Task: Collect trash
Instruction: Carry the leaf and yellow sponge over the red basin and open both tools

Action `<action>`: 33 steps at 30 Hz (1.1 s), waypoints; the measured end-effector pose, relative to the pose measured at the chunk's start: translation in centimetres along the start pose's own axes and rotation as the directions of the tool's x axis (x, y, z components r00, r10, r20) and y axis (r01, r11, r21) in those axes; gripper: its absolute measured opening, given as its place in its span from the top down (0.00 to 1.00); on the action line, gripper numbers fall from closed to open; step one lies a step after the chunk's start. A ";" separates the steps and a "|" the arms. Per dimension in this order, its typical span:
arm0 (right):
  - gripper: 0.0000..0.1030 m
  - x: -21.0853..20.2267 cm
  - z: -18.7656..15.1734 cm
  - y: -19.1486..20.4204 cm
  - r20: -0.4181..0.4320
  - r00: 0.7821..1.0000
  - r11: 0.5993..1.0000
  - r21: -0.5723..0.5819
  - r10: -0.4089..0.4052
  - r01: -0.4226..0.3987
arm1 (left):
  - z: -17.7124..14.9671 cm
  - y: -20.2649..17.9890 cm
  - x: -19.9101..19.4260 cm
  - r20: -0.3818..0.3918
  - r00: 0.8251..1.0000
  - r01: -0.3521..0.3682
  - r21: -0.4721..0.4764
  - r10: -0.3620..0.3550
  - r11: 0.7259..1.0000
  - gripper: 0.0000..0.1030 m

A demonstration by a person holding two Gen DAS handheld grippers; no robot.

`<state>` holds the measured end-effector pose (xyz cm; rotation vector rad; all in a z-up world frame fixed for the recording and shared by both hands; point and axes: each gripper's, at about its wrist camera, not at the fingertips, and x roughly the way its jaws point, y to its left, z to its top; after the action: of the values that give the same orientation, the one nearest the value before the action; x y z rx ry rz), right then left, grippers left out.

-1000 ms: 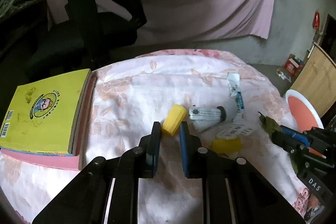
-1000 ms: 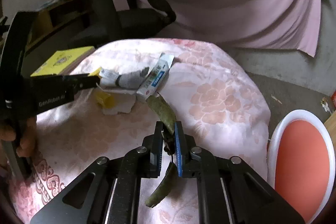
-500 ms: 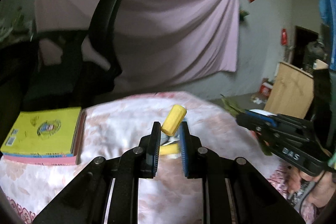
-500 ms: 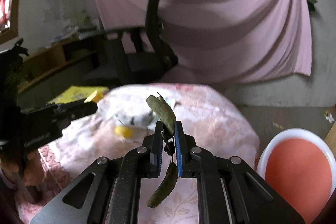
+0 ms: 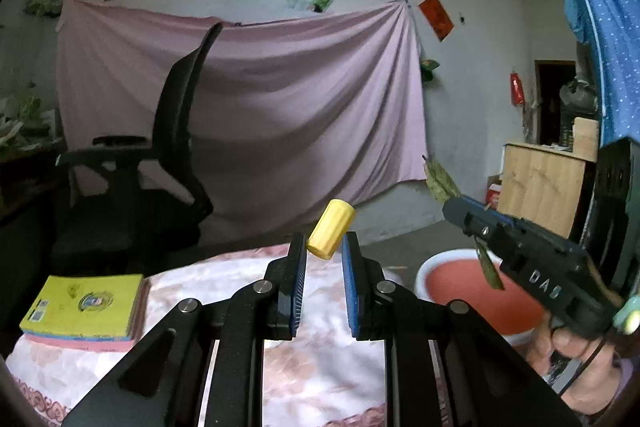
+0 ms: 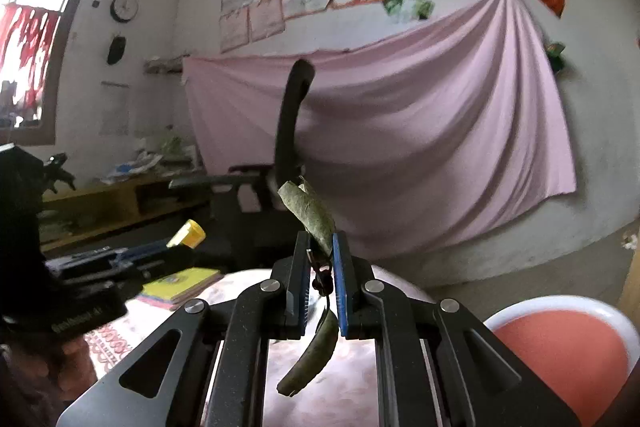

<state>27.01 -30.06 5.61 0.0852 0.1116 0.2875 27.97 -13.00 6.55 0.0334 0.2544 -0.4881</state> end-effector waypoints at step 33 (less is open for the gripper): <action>0.90 -4.7 -1.0 -14.8 -0.157 0.920 0.873 0.292 -0.358 0.390 | 1.6 -13.8 10.9 -0.248 0.934 0.256 -0.042 -0.259 0.966 0.86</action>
<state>26.50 -45.54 3.62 0.3671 0.2694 -0.1204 31.13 -30.33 5.77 0.0534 0.5147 -0.7459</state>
